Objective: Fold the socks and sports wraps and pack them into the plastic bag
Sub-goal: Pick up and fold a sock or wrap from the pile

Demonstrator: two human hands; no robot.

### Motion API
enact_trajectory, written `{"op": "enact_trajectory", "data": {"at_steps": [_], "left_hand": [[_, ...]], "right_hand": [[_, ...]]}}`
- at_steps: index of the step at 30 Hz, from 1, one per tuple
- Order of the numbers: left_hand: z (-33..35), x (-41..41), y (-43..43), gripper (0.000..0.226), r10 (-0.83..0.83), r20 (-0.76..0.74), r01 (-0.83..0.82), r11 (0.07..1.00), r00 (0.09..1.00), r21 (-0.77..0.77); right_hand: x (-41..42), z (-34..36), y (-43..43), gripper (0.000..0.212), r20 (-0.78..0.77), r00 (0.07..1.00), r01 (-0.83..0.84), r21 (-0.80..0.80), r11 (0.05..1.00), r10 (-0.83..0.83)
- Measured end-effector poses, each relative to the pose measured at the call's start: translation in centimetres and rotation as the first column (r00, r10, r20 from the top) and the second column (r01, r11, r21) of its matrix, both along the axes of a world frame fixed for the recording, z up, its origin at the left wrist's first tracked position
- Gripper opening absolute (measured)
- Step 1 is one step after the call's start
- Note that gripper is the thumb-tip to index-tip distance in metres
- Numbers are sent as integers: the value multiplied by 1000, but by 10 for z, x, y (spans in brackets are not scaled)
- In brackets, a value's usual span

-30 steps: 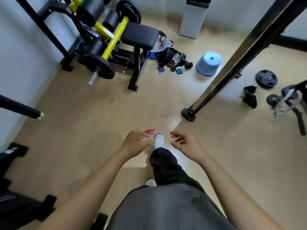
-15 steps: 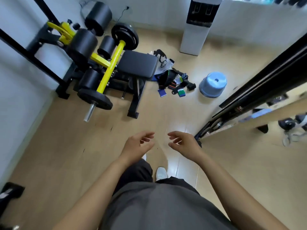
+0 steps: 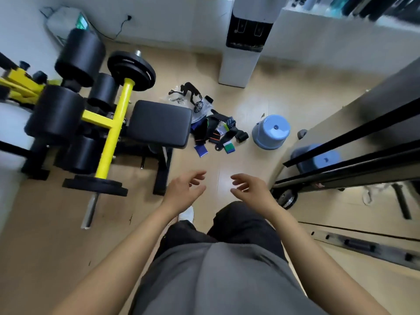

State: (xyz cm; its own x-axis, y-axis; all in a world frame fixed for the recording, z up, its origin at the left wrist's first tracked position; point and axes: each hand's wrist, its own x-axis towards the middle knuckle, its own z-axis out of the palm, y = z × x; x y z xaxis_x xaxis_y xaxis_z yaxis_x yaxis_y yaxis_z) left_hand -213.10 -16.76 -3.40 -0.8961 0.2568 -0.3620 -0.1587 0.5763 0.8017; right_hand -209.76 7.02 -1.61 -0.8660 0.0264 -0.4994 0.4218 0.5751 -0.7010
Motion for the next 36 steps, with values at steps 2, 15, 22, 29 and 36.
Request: {"op": "enact_trajectory", "data": {"at_steps": [2, 15, 22, 29, 36], "left_hand": [[3, -39, 13, 41, -13, -7, 12, 1000, 1000, -15], [-4, -240, 143, 40, 195, 30, -192, 979, 980, -68], [10, -289, 177, 46, 443, 59, -441, 897, 895, -42], [-12, -356, 156, 41, 580, 74, -582, 813, 811, 2], [-57, -425, 145, 43, 648, 91, -654, 753, 756, 77]], "right_hand": [[-32, 1, 13, 36, -7, 998, 57, -4, 998, -57], [-277, -35, 159, 34, -35, 997, 67, -57, 996, -69], [-382, -39, 182, 34, 59, 987, -143, -81, 986, 148], [-485, -42, 164, 31, 75, 960, -265, -68, 962, 270], [-569, -45, 139, 29, 20, 886, -463, 35, 886, 463]]}}
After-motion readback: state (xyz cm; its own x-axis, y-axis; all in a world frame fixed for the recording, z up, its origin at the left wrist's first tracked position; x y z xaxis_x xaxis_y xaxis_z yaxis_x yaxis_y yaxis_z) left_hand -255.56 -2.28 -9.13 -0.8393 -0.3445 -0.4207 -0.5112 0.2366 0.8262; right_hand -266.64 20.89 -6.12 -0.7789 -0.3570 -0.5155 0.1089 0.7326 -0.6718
